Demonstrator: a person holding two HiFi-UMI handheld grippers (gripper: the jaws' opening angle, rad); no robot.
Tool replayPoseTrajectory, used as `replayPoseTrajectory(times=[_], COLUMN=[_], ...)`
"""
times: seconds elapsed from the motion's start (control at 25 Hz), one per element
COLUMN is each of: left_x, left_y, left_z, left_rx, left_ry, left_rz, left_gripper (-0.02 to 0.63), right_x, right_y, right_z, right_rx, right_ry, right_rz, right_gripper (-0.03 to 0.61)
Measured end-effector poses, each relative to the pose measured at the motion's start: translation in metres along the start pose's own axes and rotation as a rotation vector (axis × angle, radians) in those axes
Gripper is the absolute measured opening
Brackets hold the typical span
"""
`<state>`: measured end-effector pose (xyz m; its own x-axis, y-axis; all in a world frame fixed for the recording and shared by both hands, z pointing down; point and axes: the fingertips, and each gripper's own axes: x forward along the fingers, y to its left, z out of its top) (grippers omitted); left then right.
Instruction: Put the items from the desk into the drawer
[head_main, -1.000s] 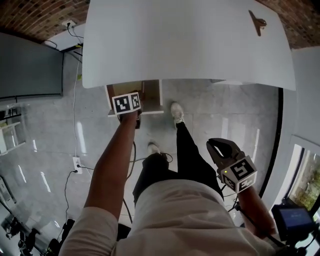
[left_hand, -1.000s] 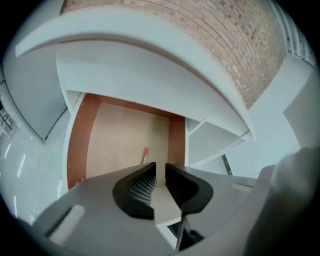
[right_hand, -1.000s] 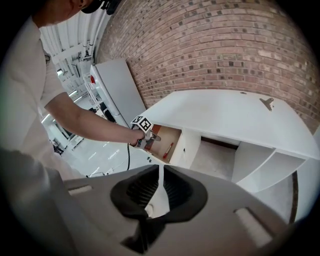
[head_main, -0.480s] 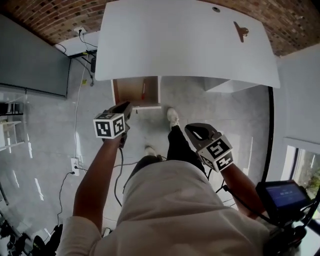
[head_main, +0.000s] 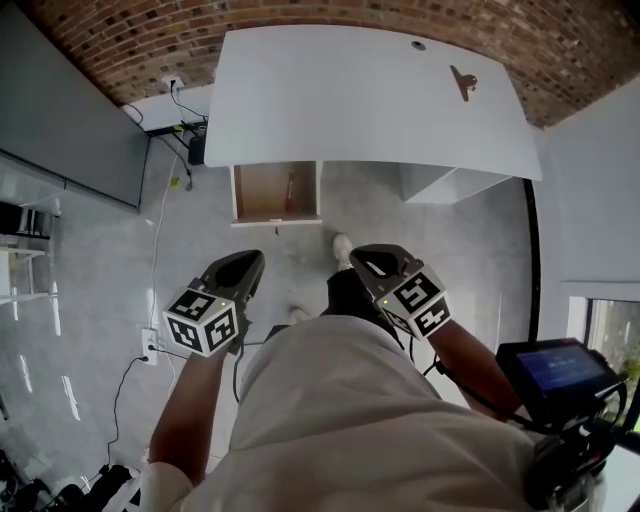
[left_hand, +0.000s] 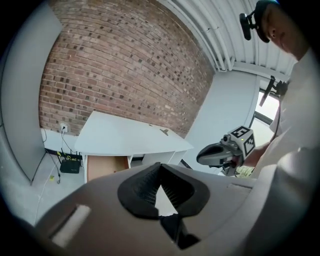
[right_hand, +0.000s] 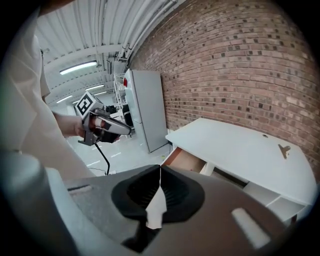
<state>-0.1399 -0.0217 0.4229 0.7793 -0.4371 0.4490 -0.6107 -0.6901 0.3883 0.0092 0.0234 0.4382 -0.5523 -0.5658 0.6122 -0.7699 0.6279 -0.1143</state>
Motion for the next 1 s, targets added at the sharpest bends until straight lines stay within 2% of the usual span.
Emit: replayPoseTrajectory(times=[0.16, 0.44, 1.0], left_x=[-0.045, -0.05, -0.041], left_y=[-0.036, -0.08, -0.083], left_z=[-0.009, -0.015, -0.029], left_rx=[0.027, 0.086, 0.103], left_ry=[-0.025, -0.018, 0.028], left_rz=[-0.052, -0.095, -0.121], left_gripper=[0.008, 0.008, 0.008], right_x=[0.0, 0.001, -0.004], right_y=[0.037, 0.052, 0.061], right_z=[0.012, 0.025, 0.022], right_rx=[-0.03, -0.076, -0.144], right_ry=[-0.023, -0.047, -0.024], right_rz=[-0.012, 0.024, -0.003], right_gripper=[0.003, 0.003, 0.003])
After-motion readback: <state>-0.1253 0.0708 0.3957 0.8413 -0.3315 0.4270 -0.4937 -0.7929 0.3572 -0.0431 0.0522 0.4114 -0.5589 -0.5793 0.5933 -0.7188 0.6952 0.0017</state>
